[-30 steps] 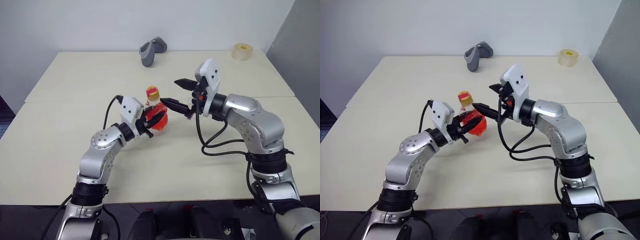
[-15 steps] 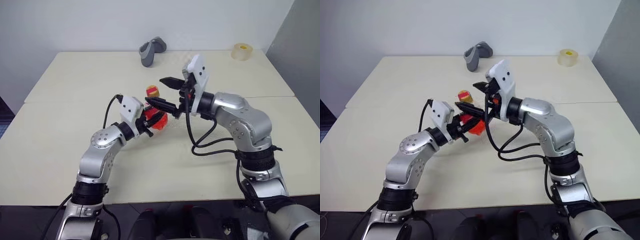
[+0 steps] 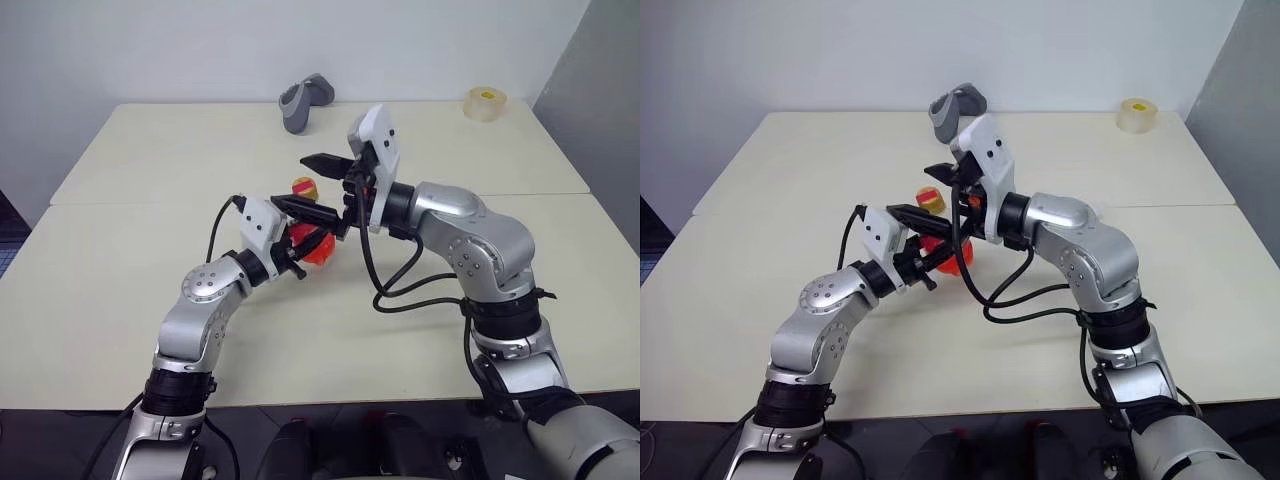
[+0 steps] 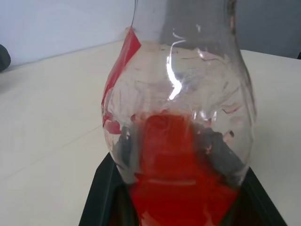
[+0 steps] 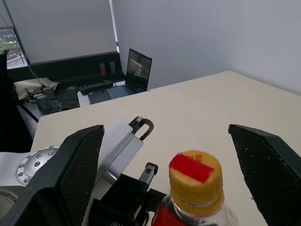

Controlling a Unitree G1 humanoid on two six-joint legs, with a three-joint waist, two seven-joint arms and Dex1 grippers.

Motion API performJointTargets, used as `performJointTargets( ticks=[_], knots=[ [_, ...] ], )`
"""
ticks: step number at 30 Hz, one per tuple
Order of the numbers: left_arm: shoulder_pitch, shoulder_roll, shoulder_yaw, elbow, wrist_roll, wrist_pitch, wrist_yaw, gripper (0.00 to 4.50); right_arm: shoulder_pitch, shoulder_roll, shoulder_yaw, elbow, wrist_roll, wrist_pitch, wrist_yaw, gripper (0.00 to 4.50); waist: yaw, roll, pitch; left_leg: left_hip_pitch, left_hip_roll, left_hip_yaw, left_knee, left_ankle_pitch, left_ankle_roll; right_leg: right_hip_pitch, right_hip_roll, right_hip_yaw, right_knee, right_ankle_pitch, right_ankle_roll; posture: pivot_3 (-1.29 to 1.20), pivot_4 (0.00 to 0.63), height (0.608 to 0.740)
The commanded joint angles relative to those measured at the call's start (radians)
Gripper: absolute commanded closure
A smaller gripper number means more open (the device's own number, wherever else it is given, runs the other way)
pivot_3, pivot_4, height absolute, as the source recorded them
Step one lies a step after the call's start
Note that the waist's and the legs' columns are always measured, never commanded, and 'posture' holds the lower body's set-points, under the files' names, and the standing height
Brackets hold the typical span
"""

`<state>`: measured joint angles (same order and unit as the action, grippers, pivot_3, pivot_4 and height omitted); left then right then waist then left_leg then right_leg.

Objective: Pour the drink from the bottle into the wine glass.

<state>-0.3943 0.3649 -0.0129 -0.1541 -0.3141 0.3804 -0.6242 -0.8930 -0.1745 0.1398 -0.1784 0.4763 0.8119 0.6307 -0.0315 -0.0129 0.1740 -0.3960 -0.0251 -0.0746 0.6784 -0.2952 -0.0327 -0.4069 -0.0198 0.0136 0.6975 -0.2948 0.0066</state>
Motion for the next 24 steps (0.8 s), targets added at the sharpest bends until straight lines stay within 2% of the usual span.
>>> performJointTargets(
  ticks=[1, 24],
  knots=[
    [-0.032, 0.002, 0.014, -0.027, -0.015, -0.025, -0.008, 3.26, -0.028, 0.007, -0.011, 0.007, 0.008, -0.031, 0.006, 0.0, 0.0, 0.0, 0.0, 0.0, 0.0, 0.0, 0.0, 0.0, 0.0, 0.0, 0.0, 0.0, 0.0, 0.0, 0.0, 0.0, 0.15, 0.74],
    [-0.037, 0.002, 0.015, -0.024, -0.014, -0.023, -0.005, 3.26, -0.04, -0.001, 0.026, 0.107, -0.04, -0.127, 0.041, 0.0, 0.0, 0.0, 0.0, 0.0, 0.0, 0.0, 0.0, 0.0, 0.0, 0.0, 0.0, 0.0, 0.0, 0.0, 0.0, 0.0, 0.15, 0.74]
  ],
)
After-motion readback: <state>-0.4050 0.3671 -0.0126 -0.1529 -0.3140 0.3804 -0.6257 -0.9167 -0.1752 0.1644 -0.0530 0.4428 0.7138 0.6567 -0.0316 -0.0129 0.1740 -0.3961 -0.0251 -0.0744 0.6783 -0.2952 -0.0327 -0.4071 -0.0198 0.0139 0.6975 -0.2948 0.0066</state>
